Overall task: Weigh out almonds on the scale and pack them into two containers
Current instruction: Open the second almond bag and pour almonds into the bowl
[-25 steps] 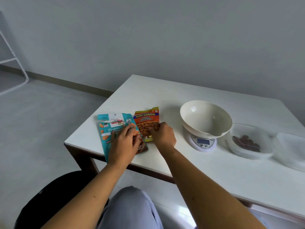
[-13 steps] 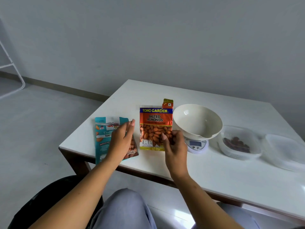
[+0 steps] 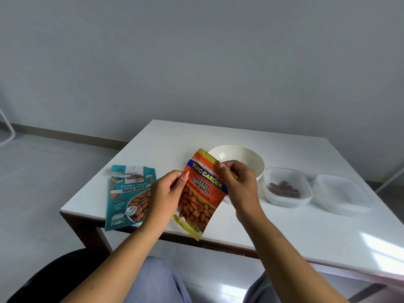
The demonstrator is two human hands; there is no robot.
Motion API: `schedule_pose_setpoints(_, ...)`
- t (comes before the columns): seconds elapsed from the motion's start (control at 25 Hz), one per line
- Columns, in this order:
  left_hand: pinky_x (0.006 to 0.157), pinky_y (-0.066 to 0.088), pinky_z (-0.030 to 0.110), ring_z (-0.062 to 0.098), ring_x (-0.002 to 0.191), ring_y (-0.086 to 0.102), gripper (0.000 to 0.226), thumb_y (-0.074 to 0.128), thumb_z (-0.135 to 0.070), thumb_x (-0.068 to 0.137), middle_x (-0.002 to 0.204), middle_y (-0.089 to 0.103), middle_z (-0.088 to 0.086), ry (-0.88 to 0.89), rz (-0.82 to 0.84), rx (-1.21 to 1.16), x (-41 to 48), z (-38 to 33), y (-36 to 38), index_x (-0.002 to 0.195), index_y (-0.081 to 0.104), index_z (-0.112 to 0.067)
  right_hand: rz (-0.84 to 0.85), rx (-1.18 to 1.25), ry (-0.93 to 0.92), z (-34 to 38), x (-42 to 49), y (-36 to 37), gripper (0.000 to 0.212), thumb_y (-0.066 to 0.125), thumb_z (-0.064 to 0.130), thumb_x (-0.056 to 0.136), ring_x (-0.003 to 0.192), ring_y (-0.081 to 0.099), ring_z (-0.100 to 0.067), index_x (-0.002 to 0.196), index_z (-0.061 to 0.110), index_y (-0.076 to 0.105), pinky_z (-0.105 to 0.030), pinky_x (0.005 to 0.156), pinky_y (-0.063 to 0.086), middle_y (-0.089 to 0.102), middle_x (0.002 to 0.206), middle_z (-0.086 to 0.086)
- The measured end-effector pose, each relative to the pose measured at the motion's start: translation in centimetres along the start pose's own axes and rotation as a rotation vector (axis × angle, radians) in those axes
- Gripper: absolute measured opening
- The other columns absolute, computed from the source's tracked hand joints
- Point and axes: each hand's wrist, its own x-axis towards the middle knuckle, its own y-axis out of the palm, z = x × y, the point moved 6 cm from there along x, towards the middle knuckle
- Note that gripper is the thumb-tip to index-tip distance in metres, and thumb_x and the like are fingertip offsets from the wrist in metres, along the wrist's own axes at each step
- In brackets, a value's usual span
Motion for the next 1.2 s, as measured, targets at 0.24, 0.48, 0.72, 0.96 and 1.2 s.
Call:
schedule_pose_setpoints(0.24,0.1,0.039,0.028,0.007,0.127,0.037,0.126,0.078,-0.07,0.046,0.138,0.034,-0.009,-0.095,0.168,0.198,-4.4,-0.1,3.7,0.146,0.011,-0.033,-0.158,-0.076,-0.106,-0.7,-0.3,-1.0,0.016,0.059,0.027,0.092,0.078,0.07,-0.022,0.078,0.021,0.065,-0.045,0.072,0.06,0.07,0.078,0.004)
schedule_pose_setpoints(0.48,0.09,0.036,0.025,0.019,0.12,0.039,0.096,0.078,-0.046,0.049,0.118,0.04,-0.012,0.0,0.044,0.215,-2.9,-2.0,2.8,0.131,0.033,-0.027,-0.175,-0.1,-0.06,0.1,-0.2,-2.9,0.023,0.043,0.004,0.092,0.063,0.064,-0.014,0.094,0.019,0.061,-0.032,0.053,0.056,0.066,0.079,-0.004)
schedule_pose_setpoints(0.72,0.103,0.041,0.035,0.018,0.121,0.042,0.1,0.075,-0.062,0.039,0.121,0.046,-0.007,0.06,0.318,0.433,3.5,-5.5,0.1,0.128,0.044,-0.03,0.048,0.322,0.357,-1.1,0.6,-3.3,0.033,0.028,0.008,0.096,0.068,0.072,-0.03,0.094,-0.005,0.058,-0.041,0.079,0.058,0.071,0.08,-0.021)
schedule_pose_setpoints(0.96,0.11,0.039,0.034,0.015,0.125,0.043,0.12,0.072,-0.075,0.035,0.133,0.043,-0.005,0.025,0.654,0.767,9.6,-9.3,0.4,0.141,0.041,-0.027,0.219,0.659,0.382,-2.2,0.7,0.0,0.024,0.042,0.001,0.097,0.088,0.072,-0.029,0.102,-0.014,0.061,-0.025,0.081,0.059,0.068,0.097,-0.027)
schedule_pose_setpoints(1.2,0.063,0.047,0.022,0.011,0.086,0.061,0.101,0.082,-0.054,0.062,0.124,0.053,0.0,0.074,0.815,1.02,13.6,-11.5,4.9,0.144,0.039,-0.016,0.075,0.698,0.494,-3.7,1.7,1.9,0.028,0.042,0.001,0.097,0.068,0.073,-0.026,0.076,-0.006,0.059,-0.021,0.069,0.061,0.068,0.065,-0.015)
